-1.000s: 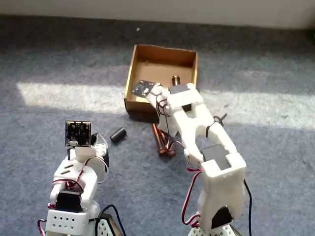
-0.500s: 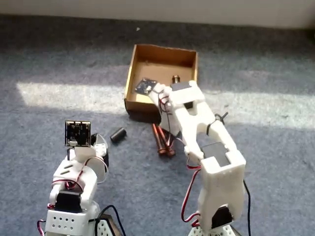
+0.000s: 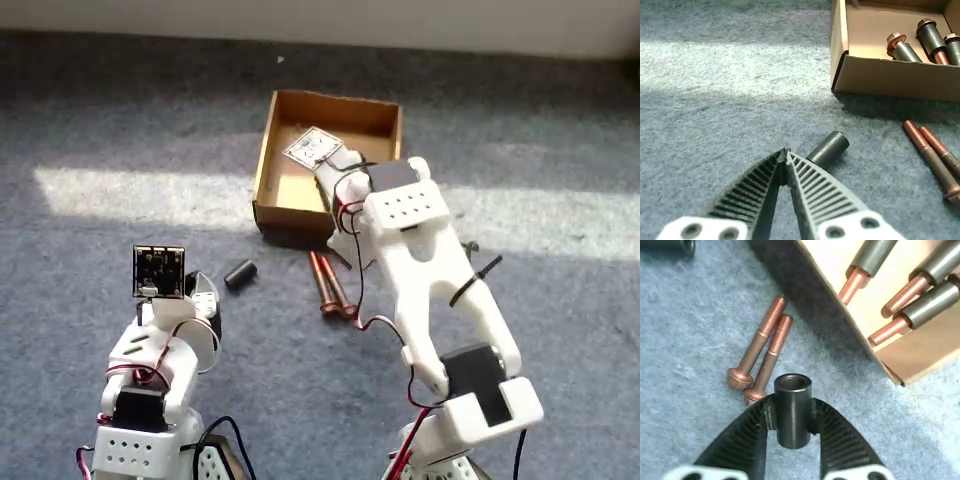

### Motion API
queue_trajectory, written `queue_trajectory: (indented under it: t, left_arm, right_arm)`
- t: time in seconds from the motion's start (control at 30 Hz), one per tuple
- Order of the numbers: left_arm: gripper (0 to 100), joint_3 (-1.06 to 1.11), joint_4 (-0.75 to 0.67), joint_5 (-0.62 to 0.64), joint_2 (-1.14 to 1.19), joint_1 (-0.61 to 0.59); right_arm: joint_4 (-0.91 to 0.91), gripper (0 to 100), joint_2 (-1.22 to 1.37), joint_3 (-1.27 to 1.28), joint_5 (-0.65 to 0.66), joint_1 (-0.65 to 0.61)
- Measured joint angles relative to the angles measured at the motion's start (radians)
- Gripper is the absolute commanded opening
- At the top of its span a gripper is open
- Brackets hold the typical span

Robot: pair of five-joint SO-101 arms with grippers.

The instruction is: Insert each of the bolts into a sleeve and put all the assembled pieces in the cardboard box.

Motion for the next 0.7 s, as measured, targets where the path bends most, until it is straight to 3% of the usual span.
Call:
queue_trajectory:
  t: [0.23,0.43,0.7]
  left_arm:
    - [1,0.0,0.0,0.0,0.0,0.0]
    - [1,0.0,0.0,0.0,0.0,0.0]
    - [1,0.0,0.0,0.0,0.0,0.0]
  right_arm:
    - [0.002,0.5,-0.255,0.176,-0.169,0.043]
    - [-0.008,0.5,-0.476,0.37,-0.199,0.069]
    - [-0.279,0.5,-0.764,0.77,-0.233,0.072]
